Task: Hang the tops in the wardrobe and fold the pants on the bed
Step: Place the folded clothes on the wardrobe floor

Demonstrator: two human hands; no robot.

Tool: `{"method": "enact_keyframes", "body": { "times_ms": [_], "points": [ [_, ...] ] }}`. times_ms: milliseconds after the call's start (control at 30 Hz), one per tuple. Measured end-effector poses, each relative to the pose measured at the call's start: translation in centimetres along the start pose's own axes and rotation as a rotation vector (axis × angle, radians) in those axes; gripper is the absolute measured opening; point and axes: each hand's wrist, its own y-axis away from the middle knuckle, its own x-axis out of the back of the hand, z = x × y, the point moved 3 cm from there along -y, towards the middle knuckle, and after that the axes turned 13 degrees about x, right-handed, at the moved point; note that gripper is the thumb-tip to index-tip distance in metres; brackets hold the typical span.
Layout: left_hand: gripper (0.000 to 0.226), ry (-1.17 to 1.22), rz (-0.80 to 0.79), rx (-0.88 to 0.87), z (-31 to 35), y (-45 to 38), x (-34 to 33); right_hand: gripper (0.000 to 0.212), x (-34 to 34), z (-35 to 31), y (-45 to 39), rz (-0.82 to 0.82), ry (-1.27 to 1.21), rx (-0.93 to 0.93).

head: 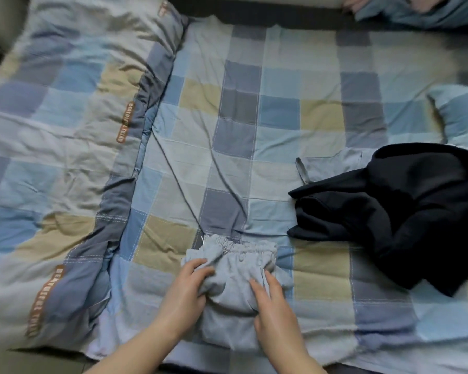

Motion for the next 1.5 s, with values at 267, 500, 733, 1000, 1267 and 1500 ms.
{"method": "enact_keyframes", "body": {
  "times_ms": [267,500,733,1000,1267,1500],
  "points": [
    [0.045,0.011,-0.039,-0.142,6.7,8.7,5.1,0.070,6.8,-5.2,10.7,0.102,0.100,-0.004],
    [0.043,-0.108,-0.109,-0.462,11.8,12.7,9.8,0.065,8.9,-10.5,18.7,0.362,0.117,-0.173],
    [0.038,-0.223,-0.202,-0.792,15.7,20.7,12.6,0.059,7.3,-15.7,29.5,0.666,0.026,-0.378],
    [0.037,-0.289,-0.476,-1.117,16.8,34.2,6.8,0.057,-0.6,-18.8,45.9,0.935,-0.088,-0.663],
    [0.037,-0.428,-0.878,-1.393,9.8,54.6,-2.9,0.055,-17.4,-24.9,65.0,1.164,-0.250,-1.065],
    [0.033,-0.588,-1.133,-1.642,-1.0,73.8,-8.1,0.053,-33.9,-33.3,78.6,1.309,-0.403,-1.384]
  ]
}}
